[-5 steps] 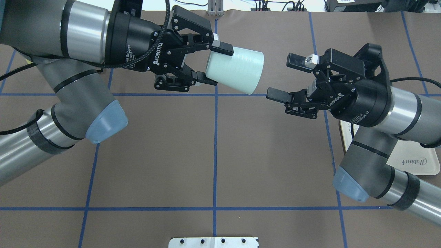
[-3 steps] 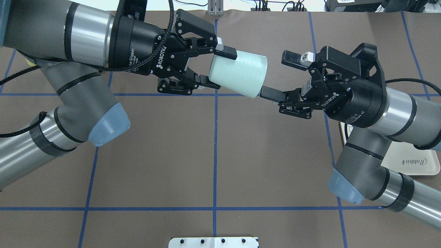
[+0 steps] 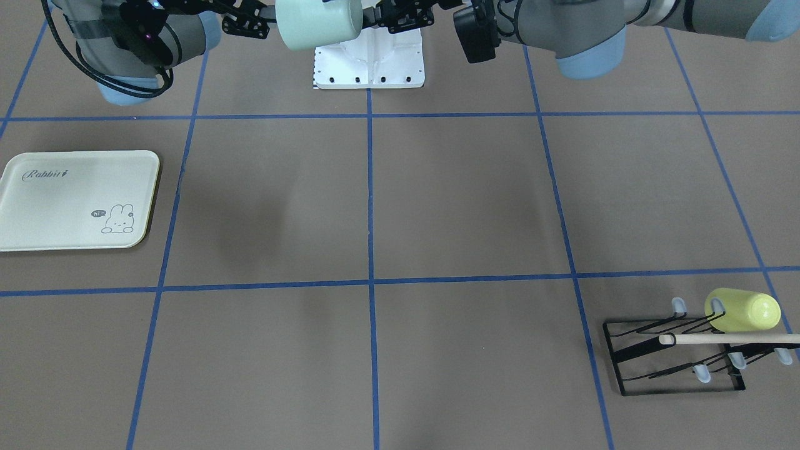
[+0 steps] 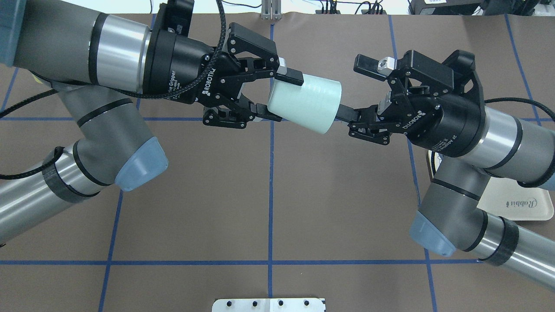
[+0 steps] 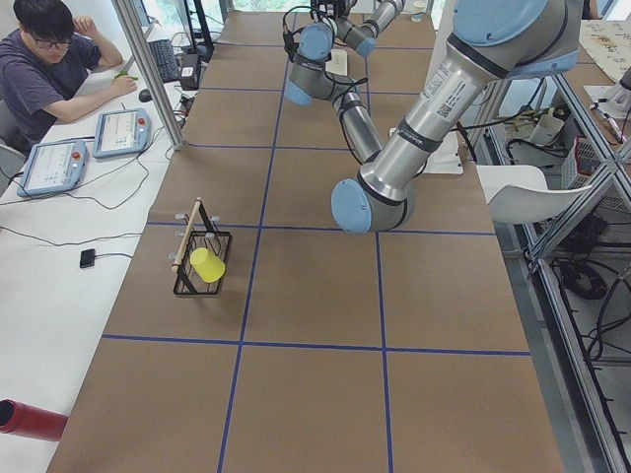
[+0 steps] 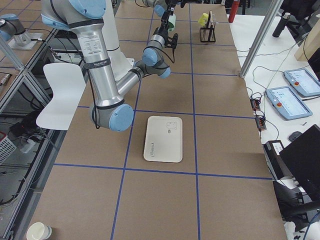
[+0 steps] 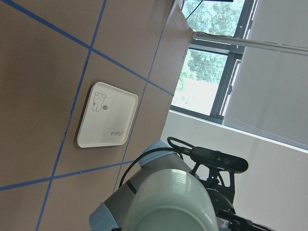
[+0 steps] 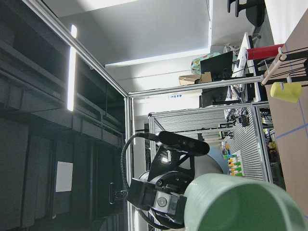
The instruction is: Left arm grabs green cup and hands to right arm on tray
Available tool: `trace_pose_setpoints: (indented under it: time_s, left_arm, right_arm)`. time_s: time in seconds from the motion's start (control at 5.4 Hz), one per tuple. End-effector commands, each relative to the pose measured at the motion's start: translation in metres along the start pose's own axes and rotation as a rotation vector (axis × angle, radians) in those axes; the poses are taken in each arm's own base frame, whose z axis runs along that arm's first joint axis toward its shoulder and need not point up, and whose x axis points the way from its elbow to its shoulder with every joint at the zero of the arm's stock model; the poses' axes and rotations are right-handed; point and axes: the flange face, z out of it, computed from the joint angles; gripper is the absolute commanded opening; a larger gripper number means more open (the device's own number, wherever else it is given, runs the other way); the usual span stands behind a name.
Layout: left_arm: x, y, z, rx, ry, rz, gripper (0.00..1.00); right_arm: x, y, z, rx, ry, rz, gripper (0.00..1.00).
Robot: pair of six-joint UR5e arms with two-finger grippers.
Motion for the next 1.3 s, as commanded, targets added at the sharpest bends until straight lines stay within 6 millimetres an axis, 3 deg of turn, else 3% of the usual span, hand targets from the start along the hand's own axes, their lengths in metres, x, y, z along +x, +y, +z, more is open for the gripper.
trace_pose_setpoints:
  time_s: [0.0, 0.19, 0.37, 0.56, 1.11]
  left_arm:
    - [-0.0020, 0.0056, 0.0048, -0.014, 0.000, -0.003, 0.43]
    - [-0.0017, 0.0063, 0.0045, -0.016, 0.000, -0.002, 0.43]
    - [-0.0016, 0.0062, 0.0045, -0.014, 0.001, -0.002, 0.43]
    - [-0.0005, 0.0071, 0.0044, -0.016, 0.003, 0.000, 0.43]
    - [0.0075, 0.0104, 0.0067, -0.021, 0.013, 0.005, 0.43]
  right_arm:
    - [-0.0012, -0.0001, 0.0030, 0.002, -0.004, -0.003, 0.89]
    - [-0.0015, -0.0004, 0.0029, 0.005, -0.007, -0.005, 0.70]
    - [-0.0008, -0.0008, 0.0030, 0.007, -0.005, -0.005, 0.42]
    - [0.0001, -0.0014, 0.0033, 0.009, -0.001, -0.006, 0.31]
    - [0.0016, -0.0023, 0.0036, 0.012, 0.004, -0.007, 0.25]
